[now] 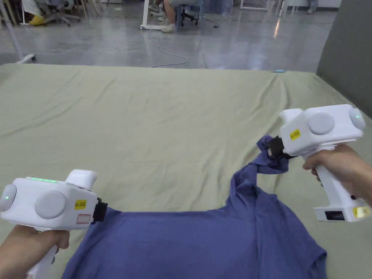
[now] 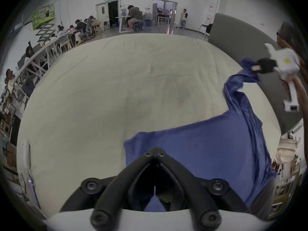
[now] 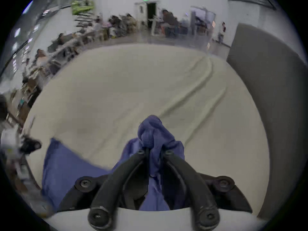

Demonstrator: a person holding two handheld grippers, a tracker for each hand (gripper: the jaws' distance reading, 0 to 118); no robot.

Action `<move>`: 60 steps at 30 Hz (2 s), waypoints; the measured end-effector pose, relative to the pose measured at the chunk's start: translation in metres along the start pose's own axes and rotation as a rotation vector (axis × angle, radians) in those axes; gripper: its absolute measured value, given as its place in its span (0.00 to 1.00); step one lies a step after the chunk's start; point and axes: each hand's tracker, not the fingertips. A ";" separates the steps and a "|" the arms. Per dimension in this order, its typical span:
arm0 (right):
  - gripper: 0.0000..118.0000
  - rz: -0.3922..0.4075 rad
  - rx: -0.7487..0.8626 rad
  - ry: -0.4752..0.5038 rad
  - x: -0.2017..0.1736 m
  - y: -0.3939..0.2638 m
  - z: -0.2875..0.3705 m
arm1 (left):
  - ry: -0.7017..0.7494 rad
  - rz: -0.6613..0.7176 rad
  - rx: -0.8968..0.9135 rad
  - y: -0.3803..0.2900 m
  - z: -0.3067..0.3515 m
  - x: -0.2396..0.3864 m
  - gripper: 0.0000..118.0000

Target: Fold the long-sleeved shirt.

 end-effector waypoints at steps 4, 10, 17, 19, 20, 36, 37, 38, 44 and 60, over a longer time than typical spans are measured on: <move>0.07 0.034 -0.001 0.070 -0.016 -0.076 0.081 | -0.001 -0.004 0.029 -0.009 0.028 0.009 0.00; 0.07 0.019 -0.191 0.094 -0.040 -0.194 0.060 | -0.005 -0.001 0.033 -0.026 0.044 0.025 0.00; 0.46 -0.054 -0.343 0.119 -0.043 -0.242 0.006 | -0.013 0.010 0.018 -0.037 0.052 0.029 0.00; 0.90 -0.059 -0.287 0.096 -0.041 -0.232 0.022 | -0.006 0.017 0.027 -0.038 0.055 0.027 0.00; 0.91 -0.049 -0.239 0.075 -0.042 -0.229 0.038 | -0.006 0.023 0.031 -0.038 0.055 0.026 0.00; 0.00 -0.021 -0.136 0.084 -0.044 -0.199 0.054 | 0.133 0.210 -0.059 0.006 -0.083 -0.023 0.91; 0.00 -0.022 -0.138 0.085 -0.041 -0.194 0.048 | 0.134 0.219 -0.072 0.008 -0.091 -0.024 0.90; 0.00 -0.024 -0.143 0.087 -0.037 -0.188 0.041 | 0.121 0.223 -0.107 0.009 -0.097 -0.024 0.86; 0.09 -0.032 -0.127 -0.025 -0.007 -0.115 -0.041 | 0.175 0.044 -0.133 0.012 -0.085 0.004 0.00; 0.09 -0.193 -0.329 -0.076 0.029 -0.068 -0.149 | 0.087 0.032 -0.074 0.012 -0.057 0.013 0.00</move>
